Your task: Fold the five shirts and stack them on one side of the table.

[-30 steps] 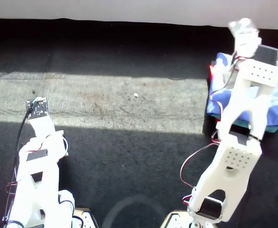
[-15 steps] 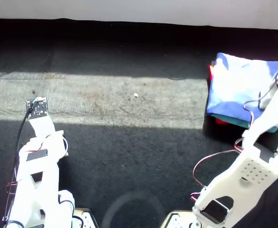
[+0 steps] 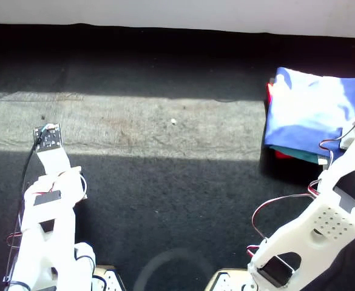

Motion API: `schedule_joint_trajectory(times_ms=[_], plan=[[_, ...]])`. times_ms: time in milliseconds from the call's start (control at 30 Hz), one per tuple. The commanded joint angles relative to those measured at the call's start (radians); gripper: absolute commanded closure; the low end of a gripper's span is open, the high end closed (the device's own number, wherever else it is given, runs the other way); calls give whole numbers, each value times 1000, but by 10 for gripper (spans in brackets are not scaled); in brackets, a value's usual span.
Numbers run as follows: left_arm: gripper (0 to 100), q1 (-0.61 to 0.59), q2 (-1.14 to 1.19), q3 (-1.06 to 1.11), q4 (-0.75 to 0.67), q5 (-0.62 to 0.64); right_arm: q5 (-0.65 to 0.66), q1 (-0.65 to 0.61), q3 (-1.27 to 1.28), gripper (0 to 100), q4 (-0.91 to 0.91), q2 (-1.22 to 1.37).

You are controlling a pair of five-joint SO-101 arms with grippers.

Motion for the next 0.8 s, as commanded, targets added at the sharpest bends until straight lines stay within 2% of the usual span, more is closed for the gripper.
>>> schedule_joint_trajectory(times_ms=[0, 133, 200, 300, 500, 633, 767], plan=[[990, 12, -22, -2, -15, -8, 6, -16, -41, 991, 21, -136], [990, 12, -30, -21, -6, -9, 6, -76, -97, 991, 136, -268], [990, 7, -31, -64, 61, -51, 6, -127, -131, 991, 200, -355], [990, 7, -31, -200, 287, -78, -8, -211, -133, 991, 242, -496], [990, 7, -31, -585, 773, -84, -247, -323, 96, 991, 239, -757], [990, 7, -31, -771, 965, -84, -327, -389, 326, 991, 236, -912], [991, 10, -31, -885, 1096, -84, -333, -463, 521, 991, 205, -1090]])
